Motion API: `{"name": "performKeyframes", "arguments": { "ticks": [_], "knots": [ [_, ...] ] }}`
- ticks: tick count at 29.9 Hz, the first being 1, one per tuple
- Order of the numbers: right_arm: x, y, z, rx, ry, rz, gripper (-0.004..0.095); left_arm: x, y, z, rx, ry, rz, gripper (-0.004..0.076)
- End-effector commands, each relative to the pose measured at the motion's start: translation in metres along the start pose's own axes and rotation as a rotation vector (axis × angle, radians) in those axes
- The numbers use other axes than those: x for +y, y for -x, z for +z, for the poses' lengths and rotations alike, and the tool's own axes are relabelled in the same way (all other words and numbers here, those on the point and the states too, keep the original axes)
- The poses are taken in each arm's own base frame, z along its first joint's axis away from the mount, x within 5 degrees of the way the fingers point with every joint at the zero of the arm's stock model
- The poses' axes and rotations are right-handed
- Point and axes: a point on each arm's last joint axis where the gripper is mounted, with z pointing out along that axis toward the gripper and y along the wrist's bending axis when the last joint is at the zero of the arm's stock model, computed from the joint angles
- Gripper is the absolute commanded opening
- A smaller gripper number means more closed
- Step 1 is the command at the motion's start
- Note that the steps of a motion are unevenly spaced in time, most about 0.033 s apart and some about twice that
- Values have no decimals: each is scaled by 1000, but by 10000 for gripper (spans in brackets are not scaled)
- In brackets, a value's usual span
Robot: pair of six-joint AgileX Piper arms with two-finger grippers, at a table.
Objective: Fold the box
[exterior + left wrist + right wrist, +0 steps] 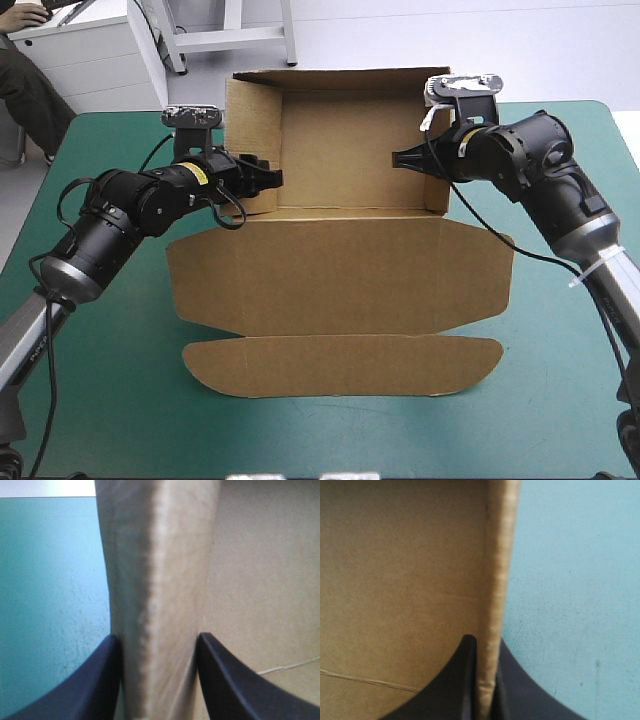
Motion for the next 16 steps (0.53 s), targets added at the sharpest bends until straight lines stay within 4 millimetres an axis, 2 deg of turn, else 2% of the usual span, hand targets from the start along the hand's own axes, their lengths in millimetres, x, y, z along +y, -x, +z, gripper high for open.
{"name": "performKeyframes", "arguments": {
  "ticks": [1, 2, 16],
  "knots": [
    [4, 12, -26, -108, 54, -13, 0, -17, 22, -27, -166, -95, 25, 36],
    [4, 12, -26, -107, 54, -13, 0, -17, 22, -27, -165, -93, 36, -7],
    [4, 9, -24, -76, 47, -19, 0, -16, 20, -26, -141, -84, 51, 0]
  ]
}}
